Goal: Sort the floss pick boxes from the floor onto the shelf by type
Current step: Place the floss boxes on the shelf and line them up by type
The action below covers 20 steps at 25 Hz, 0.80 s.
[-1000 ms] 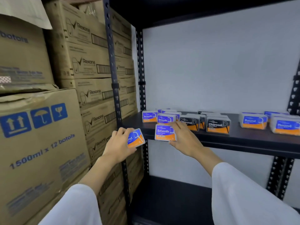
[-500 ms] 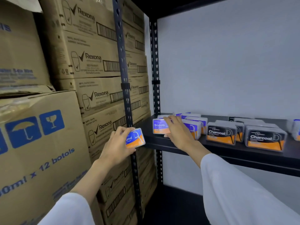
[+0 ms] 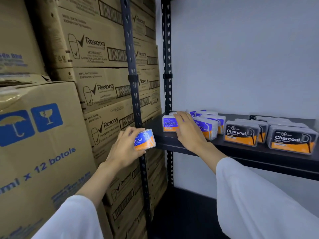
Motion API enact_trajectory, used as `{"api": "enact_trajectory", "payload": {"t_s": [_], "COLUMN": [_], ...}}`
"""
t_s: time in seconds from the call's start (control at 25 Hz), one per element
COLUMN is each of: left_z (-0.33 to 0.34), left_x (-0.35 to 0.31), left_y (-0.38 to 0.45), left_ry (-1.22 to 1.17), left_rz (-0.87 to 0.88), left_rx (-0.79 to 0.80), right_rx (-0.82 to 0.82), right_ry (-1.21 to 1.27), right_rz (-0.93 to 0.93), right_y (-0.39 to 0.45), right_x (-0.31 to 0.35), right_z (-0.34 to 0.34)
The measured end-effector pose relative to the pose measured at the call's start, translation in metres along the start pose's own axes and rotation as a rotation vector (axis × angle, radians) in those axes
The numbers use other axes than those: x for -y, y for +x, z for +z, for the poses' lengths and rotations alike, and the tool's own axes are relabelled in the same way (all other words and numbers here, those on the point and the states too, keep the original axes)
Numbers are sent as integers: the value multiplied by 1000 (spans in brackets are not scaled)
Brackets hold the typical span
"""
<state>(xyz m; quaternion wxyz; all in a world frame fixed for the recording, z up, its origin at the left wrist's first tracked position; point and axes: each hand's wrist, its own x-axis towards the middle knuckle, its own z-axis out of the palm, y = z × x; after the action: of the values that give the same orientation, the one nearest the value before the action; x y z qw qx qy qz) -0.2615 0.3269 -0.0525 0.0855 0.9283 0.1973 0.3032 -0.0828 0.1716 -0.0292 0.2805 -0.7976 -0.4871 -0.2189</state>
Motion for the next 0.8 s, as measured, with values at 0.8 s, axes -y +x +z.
{"api": "enact_trajectory", "payload": {"t_s": [0.8], "left_z": [29], "left_x": [-246], "left_y": [-21], "left_ry": [-329], "left_rz": [277], "left_rx": [38], "right_rx": [-93], "right_ry": [452], "right_rz": [423], "right_y": [-167], "right_x": [-105], "right_z": [-236]}}
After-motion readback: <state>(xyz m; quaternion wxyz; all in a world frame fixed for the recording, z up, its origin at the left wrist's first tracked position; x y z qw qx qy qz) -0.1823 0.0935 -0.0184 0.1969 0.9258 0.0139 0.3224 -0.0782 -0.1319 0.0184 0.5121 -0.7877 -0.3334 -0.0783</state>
